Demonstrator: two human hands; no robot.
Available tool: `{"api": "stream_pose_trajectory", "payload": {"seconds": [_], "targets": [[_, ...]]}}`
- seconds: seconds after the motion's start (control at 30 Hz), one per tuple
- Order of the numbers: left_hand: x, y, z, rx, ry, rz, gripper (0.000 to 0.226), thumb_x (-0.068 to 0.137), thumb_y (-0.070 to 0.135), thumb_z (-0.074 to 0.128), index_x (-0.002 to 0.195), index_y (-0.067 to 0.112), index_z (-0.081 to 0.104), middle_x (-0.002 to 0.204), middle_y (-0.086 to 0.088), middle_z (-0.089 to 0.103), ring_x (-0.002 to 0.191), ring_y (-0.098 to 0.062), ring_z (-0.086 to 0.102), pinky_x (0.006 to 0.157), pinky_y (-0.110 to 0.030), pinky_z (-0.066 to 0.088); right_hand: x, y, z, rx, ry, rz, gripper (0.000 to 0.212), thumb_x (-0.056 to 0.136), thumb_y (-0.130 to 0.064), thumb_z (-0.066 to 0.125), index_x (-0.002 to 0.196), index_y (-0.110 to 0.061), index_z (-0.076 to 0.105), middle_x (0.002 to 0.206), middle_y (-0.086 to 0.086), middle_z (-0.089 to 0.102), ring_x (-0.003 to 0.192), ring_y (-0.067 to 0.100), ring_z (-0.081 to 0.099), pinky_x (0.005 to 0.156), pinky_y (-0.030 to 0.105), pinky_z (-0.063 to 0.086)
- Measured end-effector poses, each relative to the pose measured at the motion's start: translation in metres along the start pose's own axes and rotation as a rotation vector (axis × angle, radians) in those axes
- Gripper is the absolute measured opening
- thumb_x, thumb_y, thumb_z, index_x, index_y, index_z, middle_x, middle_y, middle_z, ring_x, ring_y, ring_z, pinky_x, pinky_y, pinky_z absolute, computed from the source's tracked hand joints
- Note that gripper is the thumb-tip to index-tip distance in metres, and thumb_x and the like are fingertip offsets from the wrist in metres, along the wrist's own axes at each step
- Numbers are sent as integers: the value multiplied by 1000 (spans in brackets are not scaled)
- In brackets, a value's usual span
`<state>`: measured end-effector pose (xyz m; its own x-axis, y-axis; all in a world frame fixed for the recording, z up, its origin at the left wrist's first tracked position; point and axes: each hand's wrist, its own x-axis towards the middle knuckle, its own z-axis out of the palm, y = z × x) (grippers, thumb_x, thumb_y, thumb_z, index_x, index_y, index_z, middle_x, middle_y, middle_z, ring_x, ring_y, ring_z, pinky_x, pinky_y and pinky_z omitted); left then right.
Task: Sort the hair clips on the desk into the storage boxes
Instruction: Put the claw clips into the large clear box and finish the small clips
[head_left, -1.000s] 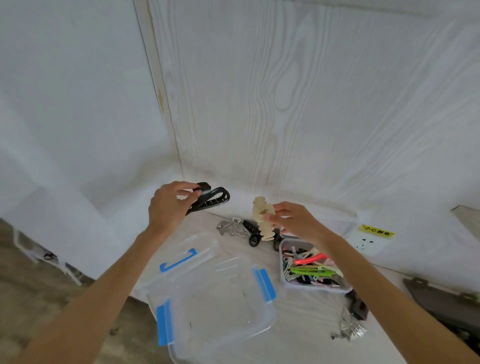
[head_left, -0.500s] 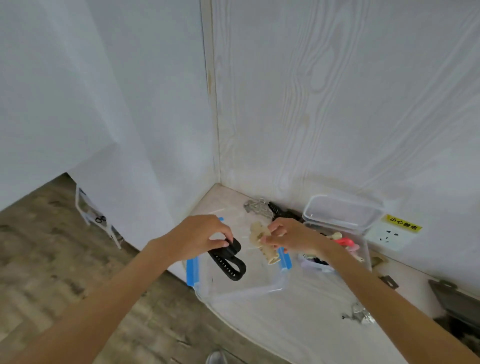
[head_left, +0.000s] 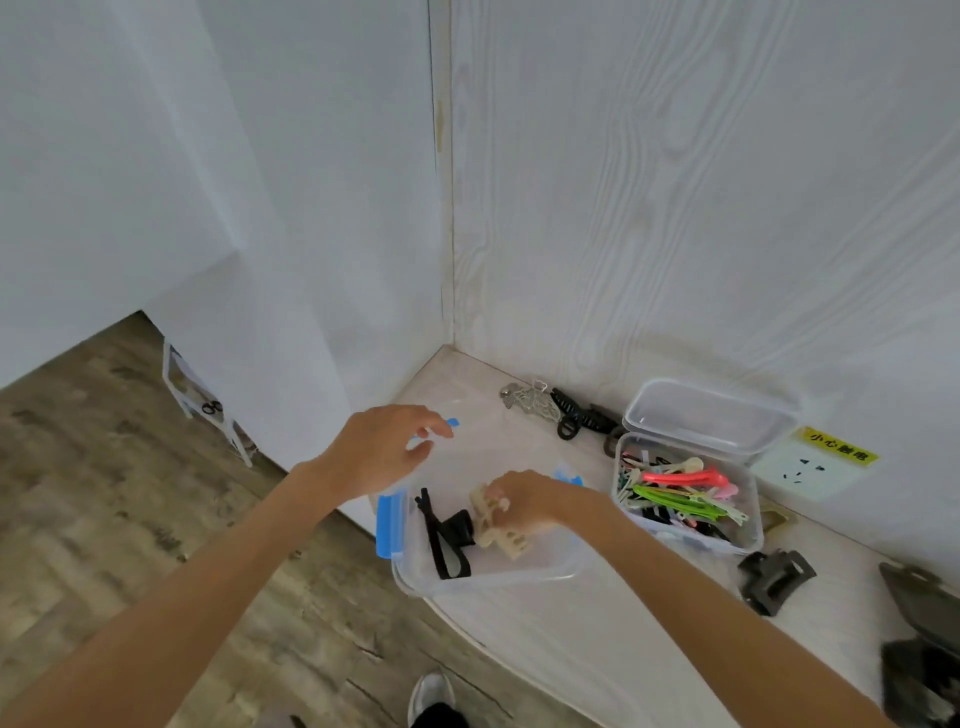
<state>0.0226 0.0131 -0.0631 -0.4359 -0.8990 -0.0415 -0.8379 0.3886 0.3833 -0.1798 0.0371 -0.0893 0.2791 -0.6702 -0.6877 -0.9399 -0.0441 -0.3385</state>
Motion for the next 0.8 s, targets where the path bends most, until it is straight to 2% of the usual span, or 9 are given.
{"api": "stream_pose_trajectory", "payload": {"seconds": [0.13, 0.2, 0.27, 0.33, 0.4, 0.53, 0.6, 0.7, 0.8], "targets": [[30, 5, -5, -149, 43, -86, 24, 91, 22, 51, 99, 42, 63, 86, 37, 51, 77, 16, 53, 61, -7, 30, -12, 20, -37, 256, 356, -74, 27, 92, -17, 46, 110, -24, 64, 116, -1, 66, 104, 15, 62, 91, 28, 47], [58, 6, -5, -177, 51, -107, 27, 92, 19, 49, 102, 38, 64, 89, 31, 52, 68, 16, 51, 59, -6, 28, -9, 39, -61, 373, 577, 0, 27, 90, -13, 44, 97, -22, 69, 101, 3, 71, 93, 20, 66, 84, 30, 52], [85, 11, -1, -184, -15, -109, 30, 93, 17, 46, 109, 36, 62, 100, 19, 56, 77, 9, 54, 65, -11, 34, 0, 59, -73, 385, 714, 104, 27, 91, -12, 44, 95, -18, 70, 100, 8, 71, 92, 26, 66, 83, 33, 52], [120, 18, 8, -200, -124, -89, 34, 94, 14, 42, 117, 34, 59, 119, 12, 57, 107, -5, 55, 85, -21, 40, 16, 76, -81, 241, 663, 199, 25, 91, -13, 44, 108, -15, 63, 113, 10, 65, 102, 28, 62, 87, 32, 47], [147, 30, 18, -175, -243, -36, 39, 93, 10, 44, 126, 29, 54, 134, 9, 51, 122, -12, 48, 99, -30, 39, 32, 83, -76, 63, 499, 225, 36, 89, -11, 47, 125, -10, 48, 127, 13, 55, 115, 29, 53, 93, 32, 42], [186, 47, 41, 25, -364, 133, 52, 88, 9, 55, 137, 23, 44, 141, 2, 44, 129, -19, 40, 102, -33, 38, 55, 89, -57, -137, 403, 287, 66, 87, -4, 49, 144, -4, 17, 146, 14, 33, 135, 27, 33, 109, 36, 34], [196, 50, 51, 234, -393, 251, 55, 85, 8, 59, 137, 19, 43, 138, -2, 45, 127, -22, 42, 96, -35, 41, 62, 87, -53, -213, 448, 319, 60, 88, -3, 50, 141, -4, 24, 142, 13, 39, 132, 28, 36, 104, 37, 40], [201, 54, 65, 590, -376, 409, 51, 81, 10, 66, 129, 12, 49, 133, -4, 46, 123, -24, 42, 90, -35, 41, 66, 84, -57, -265, 498, 360, 33, 92, -1, 44, 124, -5, 46, 128, 11, 55, 119, 26, 52, 93, 36, 46], [201, 54, 69, 638, -316, 392, 37, 86, 7, 58, 123, 7, 53, 130, -10, 48, 121, -27, 42, 88, -37, 43, 63, 83, -62, -276, 505, 356, 29, 92, 1, 43, 119, -5, 52, 123, 11, 59, 115, 28, 56, 91, 36, 47]]}}
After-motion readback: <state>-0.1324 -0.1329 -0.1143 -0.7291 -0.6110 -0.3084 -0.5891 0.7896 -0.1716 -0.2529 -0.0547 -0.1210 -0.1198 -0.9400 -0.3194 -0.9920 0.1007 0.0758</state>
